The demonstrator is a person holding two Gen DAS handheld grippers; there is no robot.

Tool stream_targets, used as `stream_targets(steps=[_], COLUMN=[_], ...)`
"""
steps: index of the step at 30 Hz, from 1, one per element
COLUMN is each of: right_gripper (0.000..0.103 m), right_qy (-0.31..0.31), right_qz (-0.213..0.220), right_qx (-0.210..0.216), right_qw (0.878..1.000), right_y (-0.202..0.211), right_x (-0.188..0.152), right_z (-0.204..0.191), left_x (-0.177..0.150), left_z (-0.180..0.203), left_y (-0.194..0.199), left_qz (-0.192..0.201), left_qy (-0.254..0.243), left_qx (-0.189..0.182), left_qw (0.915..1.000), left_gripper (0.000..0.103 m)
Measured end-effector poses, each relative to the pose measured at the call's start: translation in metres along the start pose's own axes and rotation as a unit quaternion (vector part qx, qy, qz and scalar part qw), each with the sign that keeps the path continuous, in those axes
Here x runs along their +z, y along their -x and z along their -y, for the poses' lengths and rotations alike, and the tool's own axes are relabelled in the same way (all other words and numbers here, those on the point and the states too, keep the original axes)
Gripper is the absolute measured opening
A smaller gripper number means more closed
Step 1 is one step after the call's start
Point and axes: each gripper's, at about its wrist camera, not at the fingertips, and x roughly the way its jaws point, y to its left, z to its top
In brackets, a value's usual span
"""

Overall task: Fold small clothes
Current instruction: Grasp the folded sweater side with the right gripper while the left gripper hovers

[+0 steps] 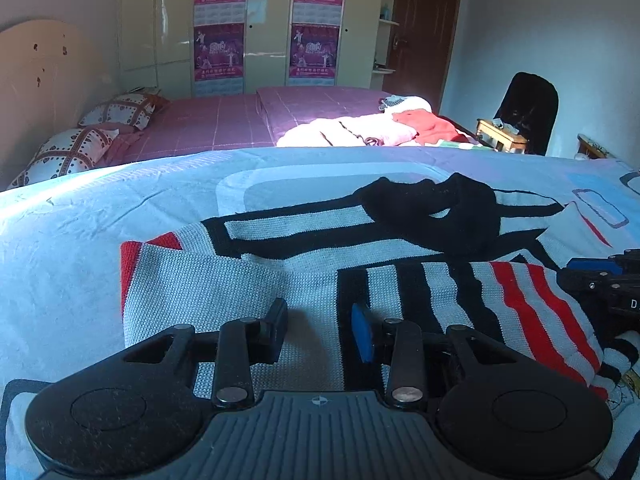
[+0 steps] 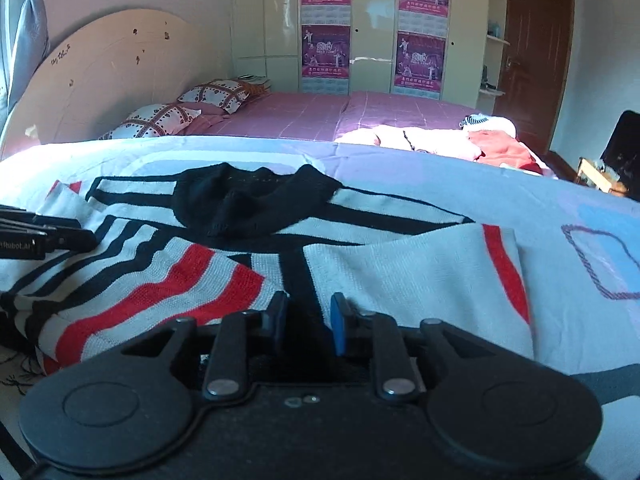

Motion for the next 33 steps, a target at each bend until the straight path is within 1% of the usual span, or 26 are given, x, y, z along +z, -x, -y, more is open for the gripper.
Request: stream_targets(steps=[1,2,4,6,8,10,12,13,14,15,17,18,19,20,22,25,29,31,33], right_gripper=[0.024,0.030,0.036,0.036,0.038,0.039,0.038,0.036,0.033,0.032,0.028,0.029,0.032,0.034,0.034,0.035,0.035,0.035,0.031], right_qy=[-0.005,-0.016,-0.050,-0.091,-0.116,-0.120,-0.115,-0.107,-0.097,-0.091,-0.086,-0.086,-0.088,-0.090,-0.099,-0.157,-0.239,-0.264,-0.288], right_qz=[-0.002,0.003,0.016,0.009,0.007,0.010,0.015,0.013,0.008,0.006,0.002,0.002,0.001,-0.003,-0.013,-0.024,-0.026,-0.021,-0.020], right_qx=[0.002,0.002,0.002,0.023,0.048,0.055,0.061,0.063,0.058,0.054,0.059,0.063,0.065,0.067,0.082,0.107,0.131,0.145,0.163], right_qw=[1.000,1.000,0.999,0.996,0.992,0.991,0.991,0.992,0.994,0.994,0.995,0.994,0.994,0.994,0.992,0.981,0.962,0.953,0.943], right_y=[0.002,0.008,0.019,0.022,0.022,0.018,0.015,0.012,0.011,0.011,0.014,0.017,0.019,0.021,0.023,0.032,0.043,0.039,0.028], right_x=[0.002,0.003,0.000,-0.007,-0.012,-0.014,-0.012,-0.011,-0.010,-0.009,-0.008,-0.008,-0.009,-0.011,-0.014,-0.020,-0.038,-0.040,-0.037], right_z=[0.002,0.005,0.016,0.030,0.037,0.037,0.034,0.032,0.029,0.027,0.028,0.031,0.035,0.039,0.047,0.060,0.073,0.077,0.081], left_x=[0.001,0.002,0.003,0.002,-0.003,-0.008,-0.007,-0.006,-0.006,-0.007,-0.007,-0.008,-0.008,-0.007,-0.008,-0.009,-0.009,-0.009,-0.009], left_z=[-0.001,-0.001,-0.004,-0.011,-0.018,-0.019,-0.015,-0.012,-0.011,-0.010,-0.008,-0.008,-0.008,-0.009,-0.011,-0.011,-0.010,-0.011,-0.011], left_y=[-0.001,0.001,0.008,0.015,0.016,0.015,0.014,0.013,0.013,0.013,0.012,0.012,0.012,0.012,0.012,0.013,0.012,0.012,0.012], left_qz=[-0.001,-0.002,0.005,0.012,0.009,0.010,0.010,0.009,0.009,0.009,0.010,0.010,0.011,0.011,0.012,0.015,0.014,0.014,0.014], left_qy=[0.000,0.001,0.009,0.019,0.030,0.028,0.019,0.014,0.013,0.014,0.007,0.006,0.007,0.010,0.012,0.013,0.015,0.015,0.020], left_qx=[0.001,0.001,0.005,0.017,0.020,0.021,0.030,0.034,0.032,0.031,0.033,0.033,0.031,0.029,0.027,0.028,0.028,0.027,0.026], left_qw=[1.0000,1.0000,0.9999,0.9996,0.9993,0.9993,0.9993,0.9993,0.9994,0.9994,0.9994,0.9994,0.9994,0.9995,0.9995,0.9994,0.9994,0.9994,0.9994], left_gripper=[0.036,0.036,0.036,0.036,0.036,0.036,0.036,0.038,0.043,0.044,0.046,0.046,0.046,0.046,0.046,0.046,0.046,0.046,0.047])
